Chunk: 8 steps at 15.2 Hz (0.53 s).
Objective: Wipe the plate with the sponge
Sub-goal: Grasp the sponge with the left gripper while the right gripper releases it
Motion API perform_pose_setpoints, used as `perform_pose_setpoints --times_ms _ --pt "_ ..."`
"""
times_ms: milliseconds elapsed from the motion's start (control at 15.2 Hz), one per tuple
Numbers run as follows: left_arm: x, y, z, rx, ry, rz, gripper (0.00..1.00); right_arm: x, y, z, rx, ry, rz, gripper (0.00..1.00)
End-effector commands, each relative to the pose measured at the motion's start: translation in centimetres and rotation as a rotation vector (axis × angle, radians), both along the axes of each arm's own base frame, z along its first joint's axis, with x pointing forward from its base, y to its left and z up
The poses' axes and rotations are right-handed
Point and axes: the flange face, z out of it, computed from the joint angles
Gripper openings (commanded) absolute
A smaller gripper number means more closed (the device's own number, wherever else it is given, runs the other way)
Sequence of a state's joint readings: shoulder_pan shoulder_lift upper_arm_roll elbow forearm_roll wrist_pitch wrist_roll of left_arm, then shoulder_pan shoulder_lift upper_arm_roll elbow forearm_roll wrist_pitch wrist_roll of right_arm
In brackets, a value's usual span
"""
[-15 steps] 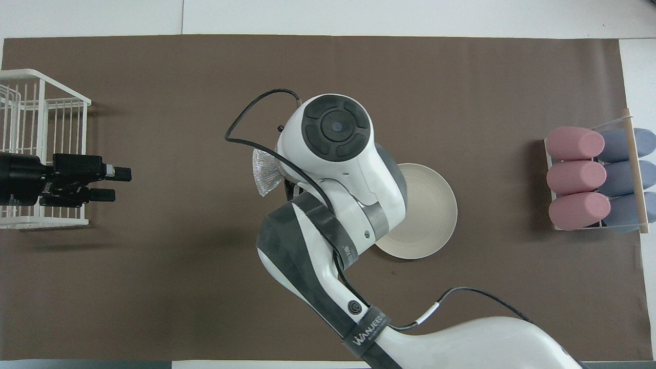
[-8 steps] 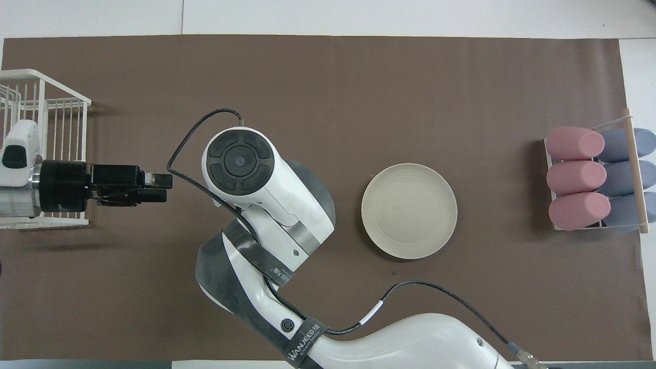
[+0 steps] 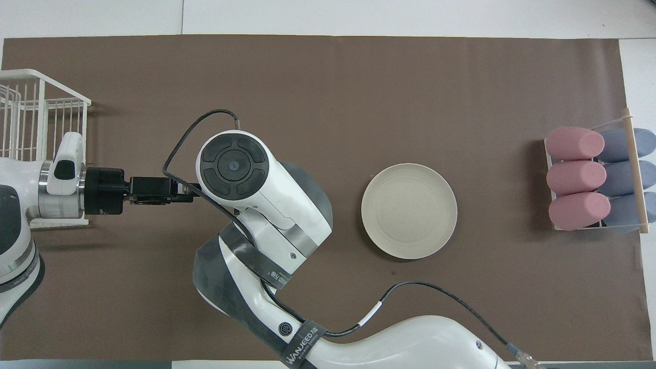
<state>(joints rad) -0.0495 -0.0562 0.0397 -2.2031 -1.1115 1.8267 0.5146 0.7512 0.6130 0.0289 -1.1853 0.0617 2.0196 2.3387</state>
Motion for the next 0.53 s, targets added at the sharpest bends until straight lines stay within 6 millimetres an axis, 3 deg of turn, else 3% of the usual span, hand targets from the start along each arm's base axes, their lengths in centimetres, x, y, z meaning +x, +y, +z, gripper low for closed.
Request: perform_pose_setpoints --times_ms 0,132,330,396,462 --pt "0.7 -0.3 -0.4 0.009 -0.026 0.021 1.00 0.5 0.0 0.1 -0.009 -0.001 -0.018 0.00" --pt "0.9 -0.4 -0.6 0.011 -0.026 0.026 1.00 0.4 0.1 0.2 -0.007 -0.003 -0.016 0.00" --pt "1.1 -2.2 -0.5 0.018 -0.048 0.037 1.00 0.5 0.0 0.1 -0.005 -0.005 -0.018 0.00" --pt "1.3 -2.3 -0.5 0.016 -0.052 0.055 0.92 0.5 0.0 0.1 -0.005 -0.005 -0.018 0.00" --pt "1.4 -2.4 -0.6 0.018 -0.051 0.062 0.92 0.5 0.1 0.1 -0.002 -0.004 -0.017 0.00"
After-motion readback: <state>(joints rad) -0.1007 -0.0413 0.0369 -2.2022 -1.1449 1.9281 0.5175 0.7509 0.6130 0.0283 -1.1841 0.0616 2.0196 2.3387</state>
